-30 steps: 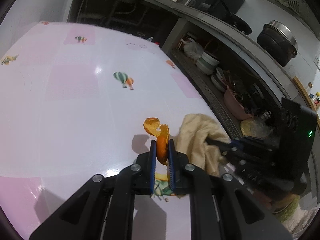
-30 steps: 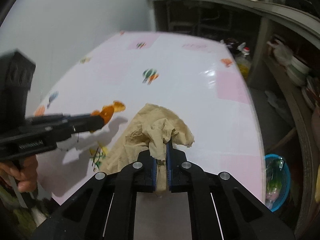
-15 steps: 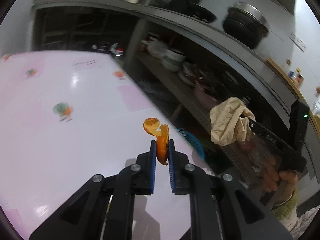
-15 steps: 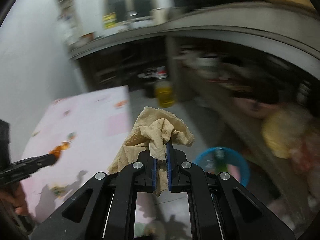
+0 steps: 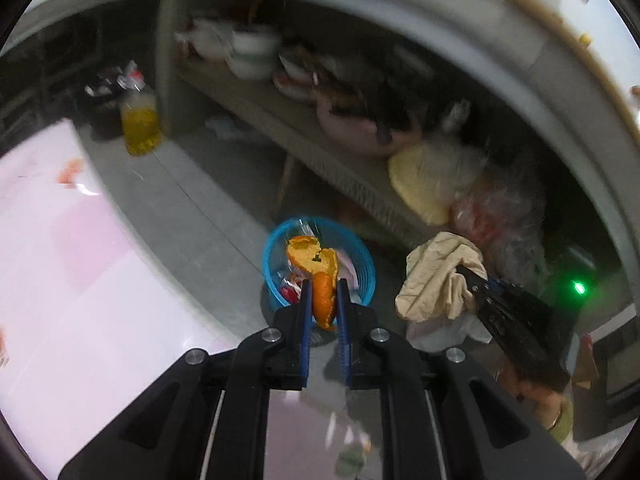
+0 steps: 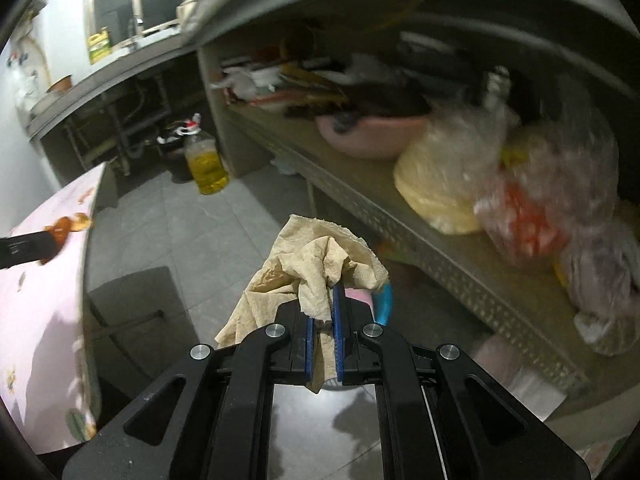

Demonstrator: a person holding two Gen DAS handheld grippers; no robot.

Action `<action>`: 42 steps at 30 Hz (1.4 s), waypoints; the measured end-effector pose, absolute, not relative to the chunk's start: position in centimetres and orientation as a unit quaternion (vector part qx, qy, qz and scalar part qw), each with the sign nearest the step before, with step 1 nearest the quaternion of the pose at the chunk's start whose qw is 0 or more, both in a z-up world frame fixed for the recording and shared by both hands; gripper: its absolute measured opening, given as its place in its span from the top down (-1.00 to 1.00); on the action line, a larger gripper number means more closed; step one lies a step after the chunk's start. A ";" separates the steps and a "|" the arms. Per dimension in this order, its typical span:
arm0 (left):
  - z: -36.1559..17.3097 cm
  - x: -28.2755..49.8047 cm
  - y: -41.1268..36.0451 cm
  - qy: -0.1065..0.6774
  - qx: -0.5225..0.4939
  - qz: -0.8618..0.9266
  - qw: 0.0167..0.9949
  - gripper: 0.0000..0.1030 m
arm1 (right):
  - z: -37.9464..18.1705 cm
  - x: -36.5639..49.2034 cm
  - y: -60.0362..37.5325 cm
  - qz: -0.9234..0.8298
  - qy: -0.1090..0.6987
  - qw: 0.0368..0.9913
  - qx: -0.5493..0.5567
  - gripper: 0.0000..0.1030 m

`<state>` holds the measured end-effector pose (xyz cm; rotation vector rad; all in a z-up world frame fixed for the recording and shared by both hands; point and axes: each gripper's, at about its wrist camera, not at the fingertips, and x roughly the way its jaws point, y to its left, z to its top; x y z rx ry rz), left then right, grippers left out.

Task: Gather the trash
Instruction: 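Carry the peel and cloth to the wastebasket and open the left tool, then open the right tool to drop the beige cloth into the basket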

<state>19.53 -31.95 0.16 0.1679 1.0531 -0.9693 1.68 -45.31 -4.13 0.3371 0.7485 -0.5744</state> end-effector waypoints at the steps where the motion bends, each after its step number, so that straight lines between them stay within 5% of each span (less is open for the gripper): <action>1: -0.4 20.0 -33.4 0.490 0.086 -0.440 0.748 0.79 | -4.6 1.8 -45.7 -0.275 0.362 0.875 0.167 0.87; 10: -7.6 24.2 -45.5 0.531 0.158 -0.414 0.722 0.72 | -7.9 0.8 -48.4 -0.283 0.388 0.852 0.208 0.87; 14: -10.7 26.6 -48.1 0.553 0.147 -0.380 0.726 -0.11 | -9.1 0.5 -49.5 -0.287 0.398 0.842 0.226 0.87; 20: -10.8 28.4 -47.3 0.552 0.115 -0.371 0.738 -0.17 | -10.6 0.9 -50.2 -0.289 0.416 0.832 0.225 0.87; 31: -2.9 26.9 -37.2 0.478 0.081 -0.386 0.785 -0.28 | -14.4 10.7 -49.7 -0.209 0.441 0.850 0.198 0.86; 42: 0.8 23.3 -21.5 0.447 0.027 -0.331 0.831 -0.35 | -26.4 25.5 -46.9 -0.138 0.594 0.789 0.071 0.85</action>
